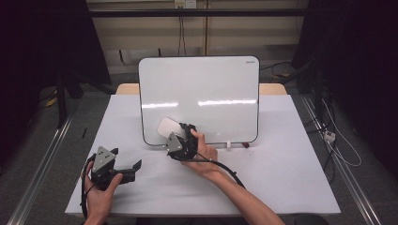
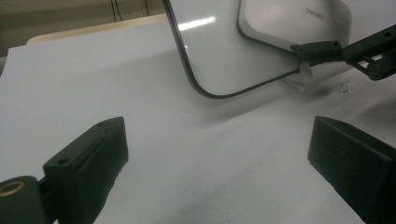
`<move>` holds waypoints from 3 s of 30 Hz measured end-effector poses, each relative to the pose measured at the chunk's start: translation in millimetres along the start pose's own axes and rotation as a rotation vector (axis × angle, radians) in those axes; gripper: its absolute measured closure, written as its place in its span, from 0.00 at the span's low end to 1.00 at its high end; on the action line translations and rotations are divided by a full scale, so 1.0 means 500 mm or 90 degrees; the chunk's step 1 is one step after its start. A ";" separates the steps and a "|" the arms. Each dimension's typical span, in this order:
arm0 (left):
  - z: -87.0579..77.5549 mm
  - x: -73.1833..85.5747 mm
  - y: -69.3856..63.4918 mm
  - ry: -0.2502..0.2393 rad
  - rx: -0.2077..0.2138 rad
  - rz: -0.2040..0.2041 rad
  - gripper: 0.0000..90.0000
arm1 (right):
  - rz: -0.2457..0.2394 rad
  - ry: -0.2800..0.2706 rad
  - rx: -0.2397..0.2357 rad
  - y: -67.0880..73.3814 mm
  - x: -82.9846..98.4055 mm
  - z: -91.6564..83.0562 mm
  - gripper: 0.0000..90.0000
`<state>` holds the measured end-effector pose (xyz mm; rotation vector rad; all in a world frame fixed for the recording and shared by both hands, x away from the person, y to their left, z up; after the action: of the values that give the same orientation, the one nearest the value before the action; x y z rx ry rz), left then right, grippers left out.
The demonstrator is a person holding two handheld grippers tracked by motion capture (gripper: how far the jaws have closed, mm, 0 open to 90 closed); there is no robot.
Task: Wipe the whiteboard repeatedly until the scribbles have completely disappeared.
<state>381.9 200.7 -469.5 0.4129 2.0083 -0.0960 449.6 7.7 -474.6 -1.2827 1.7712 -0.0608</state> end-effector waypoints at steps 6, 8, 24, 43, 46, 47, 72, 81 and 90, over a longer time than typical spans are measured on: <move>-0.001 0.000 0.001 -0.001 0.001 0.000 0.06 | 0.032 -0.001 0.012 -0.036 0.019 -0.018 0.35; -0.002 0.000 0.000 0.000 0.001 -0.003 0.05 | 0.055 -0.008 0.026 -0.057 0.022 -0.024 0.35; 0.001 0.002 0.001 0.003 -0.001 -0.001 0.05 | 0.121 -0.031 0.083 -0.104 -0.023 -0.014 0.35; 0.001 0.001 -0.002 0.001 -0.001 0.002 0.05 | 0.034 -0.019 0.049 -0.006 -0.064 0.036 0.35; 0.001 0.001 -0.001 0.000 -0.001 0.005 0.05 | 0.021 -0.018 0.039 0.009 -0.068 0.042 0.35; 0.001 0.001 -0.001 0.000 0.000 0.003 0.05 | 0.021 -0.018 0.038 0.014 -0.069 0.044 0.35; -0.008 0.003 0.007 -0.004 -0.008 -0.005 0.05 | 0.123 -0.029 0.056 -0.102 0.003 -0.026 0.35; -0.008 0.006 0.004 0.003 -0.004 0.000 0.05 | 0.174 -0.044 0.040 -0.142 0.029 -0.051 0.35; -0.007 0.009 0.010 0.003 -0.012 -0.009 0.05 | 0.228 -0.075 0.003 -0.159 0.040 -0.072 0.35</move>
<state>378.5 207.5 -471.5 0.3880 2.0157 -0.0845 482.0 -59.7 -425.8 -0.9296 1.8688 0.2080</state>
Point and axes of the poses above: each handheld gripper's, and its own axes: z roughly forward along the jaws, x roughly out of its underside, y roughly to its left, the point moved 8 cm from there along z, roughly forward along the jaws, and after that the axes turned 14 degrees about -x, right-handed, at the moved point
